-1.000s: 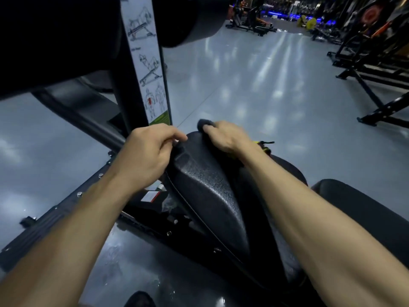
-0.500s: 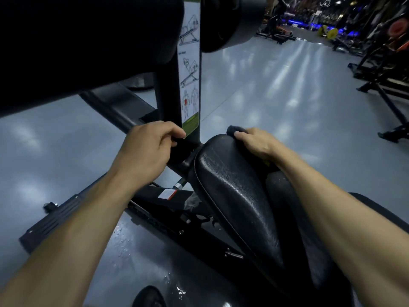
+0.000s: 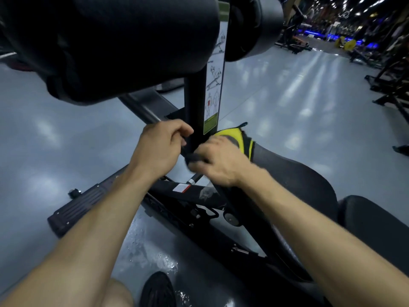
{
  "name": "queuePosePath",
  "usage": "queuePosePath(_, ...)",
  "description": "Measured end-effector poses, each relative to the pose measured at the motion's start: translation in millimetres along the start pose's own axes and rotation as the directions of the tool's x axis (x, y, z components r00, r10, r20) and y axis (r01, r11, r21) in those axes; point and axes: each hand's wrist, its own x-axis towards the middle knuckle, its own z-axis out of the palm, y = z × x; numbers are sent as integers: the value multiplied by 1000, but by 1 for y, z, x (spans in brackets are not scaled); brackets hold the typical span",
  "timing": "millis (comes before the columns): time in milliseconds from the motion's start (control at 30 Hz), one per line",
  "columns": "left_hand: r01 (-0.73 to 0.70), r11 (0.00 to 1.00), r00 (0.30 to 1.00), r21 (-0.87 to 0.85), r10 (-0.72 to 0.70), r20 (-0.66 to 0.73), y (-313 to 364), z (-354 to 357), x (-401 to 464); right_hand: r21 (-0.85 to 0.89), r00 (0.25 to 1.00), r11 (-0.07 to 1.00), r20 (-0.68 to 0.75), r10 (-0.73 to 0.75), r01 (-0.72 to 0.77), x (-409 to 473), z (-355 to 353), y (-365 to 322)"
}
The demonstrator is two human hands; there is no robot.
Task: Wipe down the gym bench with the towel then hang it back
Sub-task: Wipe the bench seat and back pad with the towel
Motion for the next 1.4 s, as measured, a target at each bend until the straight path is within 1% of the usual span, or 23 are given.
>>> queuePosePath(67, 18, 1000, 1000, -10, -18, -7, -1, -1, -7, -59, 992, 991, 39, -117, 119, -17, 4, -15)
queuePosePath(133, 32, 999, 999, -5, -32, 0, -3, -3, -16, -24, 989, 990, 59, -135, 137, -19, -4, -5)
queuePosePath(167, 37, 999, 999, -3, -37, 0, -3, -6, -21, 21, 996, 996, 44, -82, 81, -14, -11, 3)
queuePosePath(233, 45, 999, 999, -21, -45, -24, -4, -14, -30, 188, 992, 975, -13, 127, -122, -2, -23, 17)
queuePosePath(267, 45, 999, 998, -26, -46, -34, -3, -17, -34, 235, 975, 951, -38, 217, -202, 1, -22, 20)
queuePosePath(300, 47, 998, 998, -28, -49, -38, -2, -20, -37, 223, 970, 949, -51, 239, -223, 3, -18, 18)
queuePosePath(367, 63, 998, 998, -28, -64, -31, -1, -24, -41, 155, 988, 979, -62, 145, -134, -5, -7, 3)
queuePosePath(433, 80, 997, 997, -23, -80, -12, 2, -22, -41, 132, 999, 991, -29, 14, -10, -29, -2, -14)
queuePosePath(467, 85, 996, 996, -22, -85, 2, 3, -20, -40, 97, 999, 995, 4, -38, 38, -47, 0, -21)
queuePosePath(533, 83, 996, 996, -21, -82, 32, 6, -15, -41, -38, 981, 986, 108, -159, 164, -88, 11, -32)
queuePosePath(600, 73, 997, 996, -28, -71, 50, 5, -10, -42, -115, 952, 960, 206, -228, 255, -123, 18, -36)
queuePosePath(700, 70, 997, 996, -33, -68, 60, 0, -7, -40, -127, 946, 953, 208, -246, 276, -134, 17, -23)
queuePosePath(800, 75, 995, 997, -59, -72, 40, -5, -7, -36, -111, 928, 937, 216, -302, 331, -108, 12, -15)
queuePosePath(867, 69, 995, 998, -70, -68, 12, -7, -7, -34, -148, 934, 932, 190, -301, 331, -79, 9, -9)
queuePosePath(933, 66, 996, 998, -67, -67, -12, -8, -7, -31, -179, 971, 958, 121, -205, 224, -36, 3, -5)
queuePosePath(1000, 70, 995, 997, -65, -71, -24, -7, -7, -31, -71, 998, 997, 56, -16, 20, 1, -5, -1)
queuePosePath(1033, 70, 996, 997, -61, -72, -24, -7, -8, -32, -24, 999, 999, 32, 42, -41, 10, -6, 1)
queuePosePath(1067, 70, 996, 997, -54, -71, -22, -6, -9, -32, -14, 999, 999, 2, 41, -41, 12, -4, 0)
queuePosePath(1133, 69, 997, 997, -44, -70, -13, -5, -11, -31, -49, 999, 998, -15, -40, 39, -5, -2, -10)
queuePosePath(1167, 70, 996, 997, -48, -71, -6, -4, -11, -30, -59, 996, 994, 5, -90, 90, -22, 1, -16)
queuePosePath(1267, 63, 995, 997, -71, -60, 40, 4, -3, -31, -82, 965, 969, 144, -219, 232, -89, 13, -30)
queuePosePath(1300, 52, 996, 997, -72, -48, 58, 7, 0, -32, -78, 952, 962, 187, -242, 260, -113, 16, -32)
queuePosePath(1400, 23, 996, 996, -84, -16, 86, 15, 6, -35, -43, 947, 962, 191, -257, 269, -168, 16, -27)
